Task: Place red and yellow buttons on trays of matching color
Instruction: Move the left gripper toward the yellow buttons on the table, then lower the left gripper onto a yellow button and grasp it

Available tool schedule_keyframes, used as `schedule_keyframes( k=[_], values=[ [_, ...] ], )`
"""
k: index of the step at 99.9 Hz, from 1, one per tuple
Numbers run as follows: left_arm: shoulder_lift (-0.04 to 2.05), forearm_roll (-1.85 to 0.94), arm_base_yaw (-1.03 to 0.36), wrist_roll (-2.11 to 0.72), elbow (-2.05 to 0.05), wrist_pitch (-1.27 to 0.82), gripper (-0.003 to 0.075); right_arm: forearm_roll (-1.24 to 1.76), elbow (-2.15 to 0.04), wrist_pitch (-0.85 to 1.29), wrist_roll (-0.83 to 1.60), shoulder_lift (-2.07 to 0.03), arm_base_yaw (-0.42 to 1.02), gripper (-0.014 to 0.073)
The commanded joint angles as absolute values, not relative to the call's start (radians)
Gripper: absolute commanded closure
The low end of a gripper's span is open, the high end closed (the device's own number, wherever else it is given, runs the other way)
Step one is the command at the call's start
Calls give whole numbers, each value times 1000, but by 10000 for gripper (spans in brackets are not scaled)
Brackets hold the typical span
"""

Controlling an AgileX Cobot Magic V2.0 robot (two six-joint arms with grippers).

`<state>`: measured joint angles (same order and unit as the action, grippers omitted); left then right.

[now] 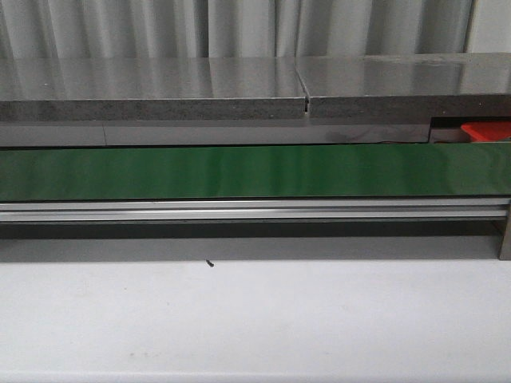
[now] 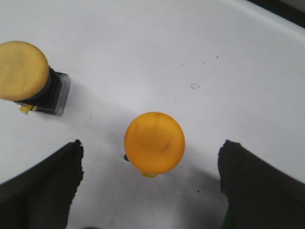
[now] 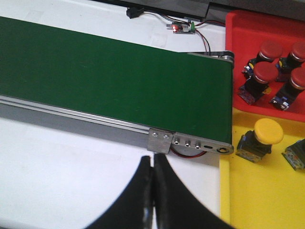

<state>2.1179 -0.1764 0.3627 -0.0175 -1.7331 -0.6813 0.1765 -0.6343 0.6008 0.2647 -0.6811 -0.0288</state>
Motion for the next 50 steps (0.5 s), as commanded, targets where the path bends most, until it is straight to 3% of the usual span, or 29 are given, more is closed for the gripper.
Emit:
schedule_keyframes(
  k=[1, 50],
  values=[
    [2072, -185, 365, -18, -1769, -609, 143, 174, -659, 542, 263, -677, -29, 661],
    [2137, -208, 365, -18, -1796, -576, 143, 174, -659, 542, 263, -677, -29, 661]
  ],
)
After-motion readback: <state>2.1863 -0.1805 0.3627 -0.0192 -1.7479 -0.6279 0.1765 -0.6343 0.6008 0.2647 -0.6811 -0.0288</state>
